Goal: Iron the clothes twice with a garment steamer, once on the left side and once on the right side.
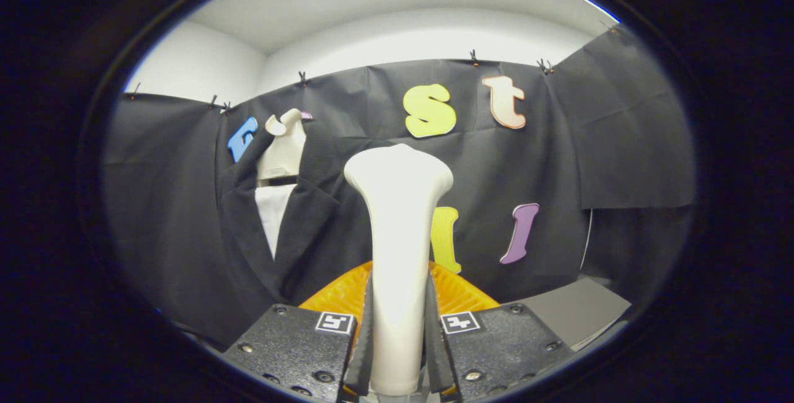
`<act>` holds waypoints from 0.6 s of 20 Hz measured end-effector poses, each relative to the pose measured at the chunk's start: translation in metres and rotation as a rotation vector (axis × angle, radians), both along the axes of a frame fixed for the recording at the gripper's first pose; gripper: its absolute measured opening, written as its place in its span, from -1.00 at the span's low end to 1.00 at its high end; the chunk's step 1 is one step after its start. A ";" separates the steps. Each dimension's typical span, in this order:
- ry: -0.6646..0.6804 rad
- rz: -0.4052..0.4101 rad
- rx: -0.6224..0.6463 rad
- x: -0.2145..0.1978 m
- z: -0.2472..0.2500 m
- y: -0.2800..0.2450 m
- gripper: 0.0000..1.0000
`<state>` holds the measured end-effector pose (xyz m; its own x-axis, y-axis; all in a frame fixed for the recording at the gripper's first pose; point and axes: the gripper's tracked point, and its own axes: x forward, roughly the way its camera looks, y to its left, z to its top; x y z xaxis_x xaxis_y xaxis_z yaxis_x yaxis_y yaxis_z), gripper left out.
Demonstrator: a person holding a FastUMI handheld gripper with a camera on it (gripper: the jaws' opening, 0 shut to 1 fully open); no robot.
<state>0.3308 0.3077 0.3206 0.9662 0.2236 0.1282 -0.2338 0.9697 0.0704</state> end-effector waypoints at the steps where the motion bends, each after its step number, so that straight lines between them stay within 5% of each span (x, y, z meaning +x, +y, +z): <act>1: -0.003 0.004 0.007 -0.001 0.001 0.009 -0.25; 12: -0.074 0.007 -0.054 0.001 0.031 0.077 -0.27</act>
<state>0.3313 0.3845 0.3517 0.9530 0.2386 0.1867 -0.2430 0.9700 0.0007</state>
